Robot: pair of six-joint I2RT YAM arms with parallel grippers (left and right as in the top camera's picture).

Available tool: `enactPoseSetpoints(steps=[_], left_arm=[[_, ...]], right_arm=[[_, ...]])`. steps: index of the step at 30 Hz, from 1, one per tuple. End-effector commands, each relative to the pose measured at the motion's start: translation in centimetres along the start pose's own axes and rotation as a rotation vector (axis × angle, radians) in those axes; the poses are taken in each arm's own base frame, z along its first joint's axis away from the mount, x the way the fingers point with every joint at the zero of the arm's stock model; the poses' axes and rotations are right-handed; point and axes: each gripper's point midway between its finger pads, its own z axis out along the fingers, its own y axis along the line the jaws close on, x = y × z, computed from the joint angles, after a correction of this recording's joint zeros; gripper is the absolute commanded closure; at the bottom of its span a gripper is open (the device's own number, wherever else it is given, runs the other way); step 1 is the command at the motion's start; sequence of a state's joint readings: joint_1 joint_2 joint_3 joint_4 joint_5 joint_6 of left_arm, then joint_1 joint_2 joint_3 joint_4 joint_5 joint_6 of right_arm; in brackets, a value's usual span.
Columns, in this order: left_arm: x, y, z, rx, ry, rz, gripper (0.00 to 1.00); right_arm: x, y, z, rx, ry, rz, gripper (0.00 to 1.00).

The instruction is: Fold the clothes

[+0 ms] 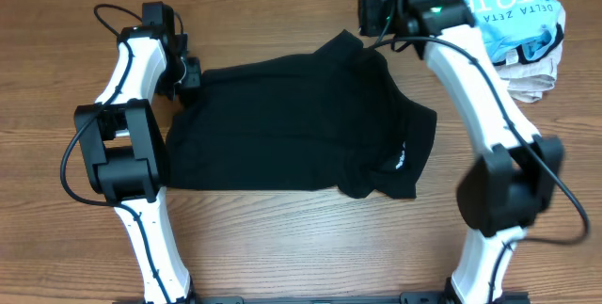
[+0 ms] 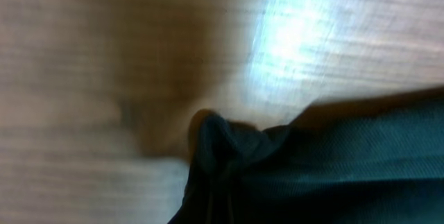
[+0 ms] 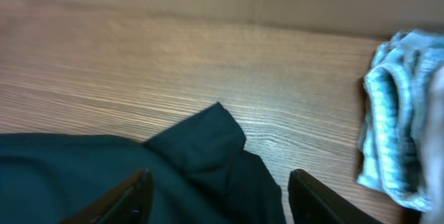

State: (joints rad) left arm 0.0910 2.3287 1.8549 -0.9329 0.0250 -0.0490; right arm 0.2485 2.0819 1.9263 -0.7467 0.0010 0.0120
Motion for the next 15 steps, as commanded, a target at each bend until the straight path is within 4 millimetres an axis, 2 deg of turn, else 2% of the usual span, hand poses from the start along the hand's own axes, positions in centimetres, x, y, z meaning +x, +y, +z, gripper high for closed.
enactPoseSetpoints(steps=[1,6,9,12,15], left_arm=[[1.3,0.2,0.7,-0.014,0.057,-0.058,0.96],[1.8,0.2,0.6,-0.013,0.080,-0.058,0.96],[1.8,0.2,0.6,-0.013,0.080,-0.058,0.96],[1.8,0.2,0.6,-0.013,0.079,-0.058,0.96],[1.8,0.2,0.6,-0.013,0.079,-0.058,0.96]], right_arm=[[1.5,-0.3,3.6,0.013,0.043,-0.021,0.30],[4.6,0.6,8.9,-0.055,0.104,-0.099,0.26],[6.4,0.9,11.2,-0.063,0.137,-0.139,0.24],[7.4,1.1,12.8,-0.064,0.149,-0.158,0.22],[7.5,1.1,14.0,-0.065,0.128,-0.159,0.21]])
